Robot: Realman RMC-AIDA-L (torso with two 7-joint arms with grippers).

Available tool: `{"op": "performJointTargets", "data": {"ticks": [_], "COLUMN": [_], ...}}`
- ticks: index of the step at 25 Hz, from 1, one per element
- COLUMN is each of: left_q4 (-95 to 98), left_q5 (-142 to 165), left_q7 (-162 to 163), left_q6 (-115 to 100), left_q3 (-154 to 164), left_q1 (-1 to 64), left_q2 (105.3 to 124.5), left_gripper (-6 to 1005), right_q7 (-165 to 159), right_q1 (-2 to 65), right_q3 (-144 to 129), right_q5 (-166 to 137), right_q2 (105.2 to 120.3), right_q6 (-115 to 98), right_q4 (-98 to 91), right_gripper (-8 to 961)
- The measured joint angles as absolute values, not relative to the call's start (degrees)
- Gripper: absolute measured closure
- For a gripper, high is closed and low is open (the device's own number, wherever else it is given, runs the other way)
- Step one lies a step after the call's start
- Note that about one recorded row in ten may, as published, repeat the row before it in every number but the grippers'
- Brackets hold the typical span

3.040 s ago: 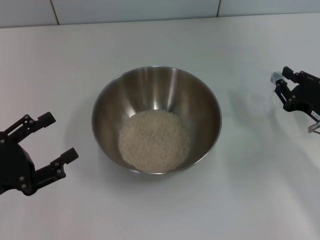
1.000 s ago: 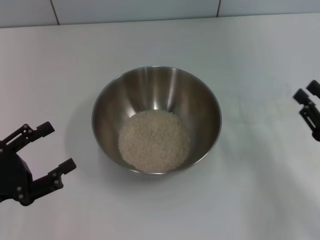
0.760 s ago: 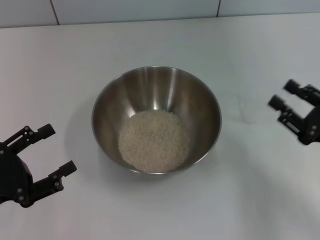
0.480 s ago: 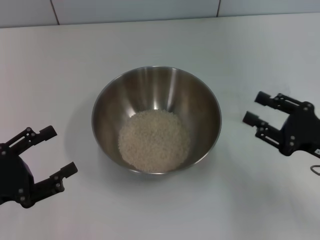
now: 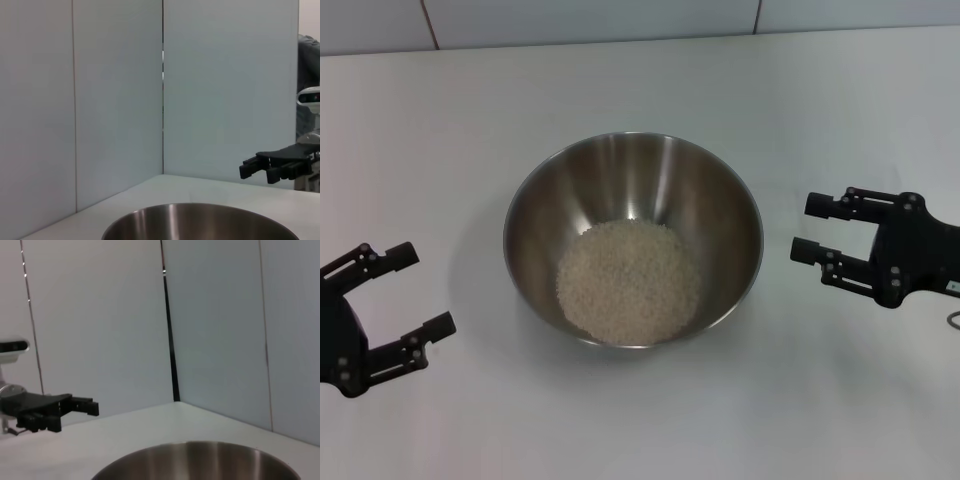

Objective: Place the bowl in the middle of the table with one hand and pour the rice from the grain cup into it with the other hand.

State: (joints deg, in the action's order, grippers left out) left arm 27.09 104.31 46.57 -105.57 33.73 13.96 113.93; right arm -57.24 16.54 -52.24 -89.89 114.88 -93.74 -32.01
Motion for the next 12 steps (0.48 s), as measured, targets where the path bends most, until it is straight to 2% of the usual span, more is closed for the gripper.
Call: {"op": "performJointTargets", "data": {"ticks": [12], "left_q4": [27.4], "left_q5": [107.1], "left_q7": [48.2], "left_q6": [-105.0], "left_q3": [33.2], "left_q1": [15.7], "left_q2": [113.11], "left_gripper": [185], "right_q7": [-63.1], "right_q1": [18.0], "right_q3": [-52.5], "right_q5": [-96.7], "right_q2": [114.67], "right_q6": [-94.1], "right_q4": [-39.8], "right_gripper": [349]}}
